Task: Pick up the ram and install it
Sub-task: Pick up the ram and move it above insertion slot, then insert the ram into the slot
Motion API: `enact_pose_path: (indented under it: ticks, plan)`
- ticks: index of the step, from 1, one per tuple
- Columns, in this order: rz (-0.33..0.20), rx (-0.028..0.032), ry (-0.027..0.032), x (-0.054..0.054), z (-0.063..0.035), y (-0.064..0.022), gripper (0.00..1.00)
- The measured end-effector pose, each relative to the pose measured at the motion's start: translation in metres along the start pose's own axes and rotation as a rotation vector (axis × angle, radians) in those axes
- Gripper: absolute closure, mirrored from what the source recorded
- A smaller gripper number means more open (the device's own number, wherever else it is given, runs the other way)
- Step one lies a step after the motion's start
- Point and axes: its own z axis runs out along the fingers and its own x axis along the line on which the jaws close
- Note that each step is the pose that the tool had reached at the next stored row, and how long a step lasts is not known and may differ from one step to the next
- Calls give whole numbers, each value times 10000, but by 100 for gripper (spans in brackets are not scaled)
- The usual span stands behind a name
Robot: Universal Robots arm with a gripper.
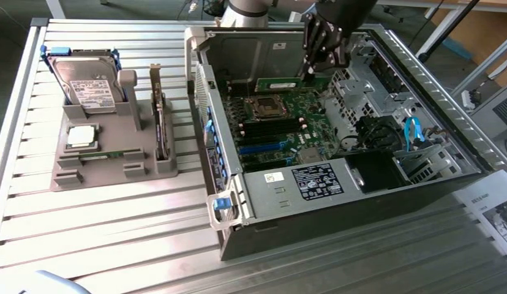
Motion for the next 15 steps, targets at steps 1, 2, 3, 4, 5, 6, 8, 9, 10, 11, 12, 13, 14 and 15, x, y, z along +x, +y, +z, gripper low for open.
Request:
enact_pose_path:
  ticks: [1,2,3,4,5,6,8,9,10,11,12,13,14,15]
  plan:
    - [0,0,-1,-6,1,0,88]
    - [-1,0,-1,-11,1,0,88]
    - [0,0,-1,-14,1,1,88]
    - [0,0,-2,-14,1,1,88]
    - [0,0,-1,-14,1,1,88]
    - [0,0,-1,-14,1,1,88]
    - [0,-1,-1,-14,1,1,88]
    - [0,0,-2,-14,1,1,88]
    - [0,0,-2,-14,1,1,88]
    - [0,0,-2,-14,1,1,88]
    - [0,0,-1,-14,1,1,88]
    - [0,-1,-1,-14,2,1,88]
    - [0,0,-2,-15,4,0,88]
    - [0,0,-3,-15,8,0,88]
